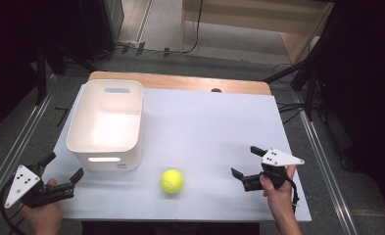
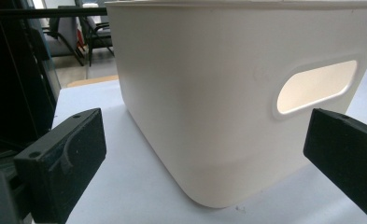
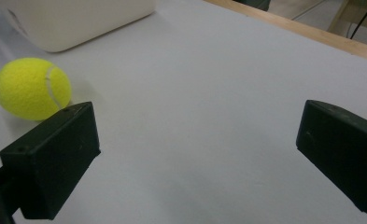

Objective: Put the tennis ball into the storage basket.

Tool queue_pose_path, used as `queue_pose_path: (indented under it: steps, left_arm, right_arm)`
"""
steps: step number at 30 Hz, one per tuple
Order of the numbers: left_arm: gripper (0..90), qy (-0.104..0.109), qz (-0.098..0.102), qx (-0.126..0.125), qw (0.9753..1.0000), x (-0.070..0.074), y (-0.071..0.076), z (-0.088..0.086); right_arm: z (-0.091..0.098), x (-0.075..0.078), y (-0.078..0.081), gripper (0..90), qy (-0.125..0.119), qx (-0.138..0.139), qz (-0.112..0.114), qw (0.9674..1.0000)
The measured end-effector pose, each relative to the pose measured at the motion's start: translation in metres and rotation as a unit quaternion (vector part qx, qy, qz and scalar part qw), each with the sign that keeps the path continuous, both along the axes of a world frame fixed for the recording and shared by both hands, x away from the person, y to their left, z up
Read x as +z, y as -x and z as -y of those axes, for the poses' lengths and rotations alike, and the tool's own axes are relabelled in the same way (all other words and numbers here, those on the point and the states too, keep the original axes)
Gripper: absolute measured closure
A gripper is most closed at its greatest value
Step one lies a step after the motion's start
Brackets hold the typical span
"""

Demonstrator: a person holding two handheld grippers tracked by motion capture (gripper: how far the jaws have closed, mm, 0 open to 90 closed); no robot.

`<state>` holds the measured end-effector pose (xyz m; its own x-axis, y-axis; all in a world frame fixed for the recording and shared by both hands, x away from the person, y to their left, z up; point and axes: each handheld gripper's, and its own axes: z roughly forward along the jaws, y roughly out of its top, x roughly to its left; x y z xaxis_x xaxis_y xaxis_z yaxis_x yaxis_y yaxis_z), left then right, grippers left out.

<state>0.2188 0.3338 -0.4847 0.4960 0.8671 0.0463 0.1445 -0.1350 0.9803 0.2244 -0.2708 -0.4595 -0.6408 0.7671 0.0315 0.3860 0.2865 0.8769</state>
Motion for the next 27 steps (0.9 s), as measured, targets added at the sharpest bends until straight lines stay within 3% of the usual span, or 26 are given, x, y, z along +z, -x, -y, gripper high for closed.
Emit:
queue_pose_path:
  steps: [7, 27]
  left_arm:
    - [0.0, 0.0, 0.0, -0.001, 1.0, 0.0, 0.0, 0.0]
    - [0.0, 0.001, 0.0, -0.001, 1.0, 0.0, 0.0, 0.0]
  right_arm:
    - [-0.016, 0.003, -0.007, 0.0, 0.016, 0.028, -0.009, 0.9994]
    - [-0.044, 0.011, -0.017, 0.0, 0.041, 0.072, -0.018, 0.9964]
